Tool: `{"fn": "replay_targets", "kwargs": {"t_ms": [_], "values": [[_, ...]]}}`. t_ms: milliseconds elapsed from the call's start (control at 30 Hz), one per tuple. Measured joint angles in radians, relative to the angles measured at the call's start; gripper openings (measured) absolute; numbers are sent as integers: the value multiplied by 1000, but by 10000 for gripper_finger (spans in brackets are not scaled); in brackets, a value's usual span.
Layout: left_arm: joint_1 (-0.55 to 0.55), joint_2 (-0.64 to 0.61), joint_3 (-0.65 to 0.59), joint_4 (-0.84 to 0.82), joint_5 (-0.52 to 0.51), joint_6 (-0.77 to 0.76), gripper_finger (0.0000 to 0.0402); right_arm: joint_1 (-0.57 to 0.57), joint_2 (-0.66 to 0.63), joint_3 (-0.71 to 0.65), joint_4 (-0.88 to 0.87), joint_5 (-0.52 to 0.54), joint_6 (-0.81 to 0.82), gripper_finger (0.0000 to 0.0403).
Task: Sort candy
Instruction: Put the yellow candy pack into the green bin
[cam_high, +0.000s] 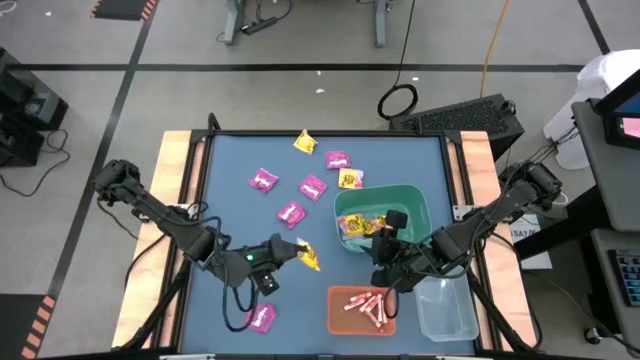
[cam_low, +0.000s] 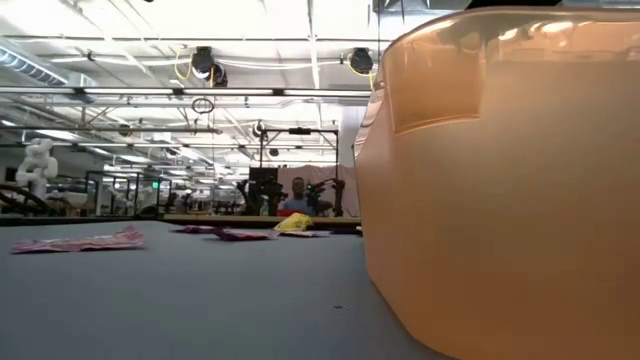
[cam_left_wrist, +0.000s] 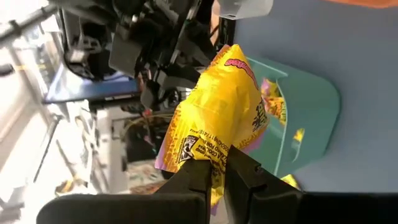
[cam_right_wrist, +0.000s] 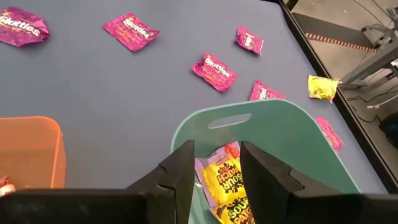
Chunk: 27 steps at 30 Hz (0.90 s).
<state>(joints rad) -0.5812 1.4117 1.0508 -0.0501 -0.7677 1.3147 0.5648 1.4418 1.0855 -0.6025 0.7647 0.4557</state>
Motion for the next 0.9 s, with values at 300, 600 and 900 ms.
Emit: {"fn": "replay_targets", "kwargs": {"t_ms": [300, 600, 900], "values": [[0, 0, 0, 18, 1, 31, 24, 0, 0, 0, 2, 2, 10, 118], [4, 0, -1, 91, 1, -369, 24, 0, 0, 0, 18, 3, 30, 118], [6, 0, -1, 262, -76, -1055, 24, 0, 2, 0, 41, 49, 64, 118]]}}
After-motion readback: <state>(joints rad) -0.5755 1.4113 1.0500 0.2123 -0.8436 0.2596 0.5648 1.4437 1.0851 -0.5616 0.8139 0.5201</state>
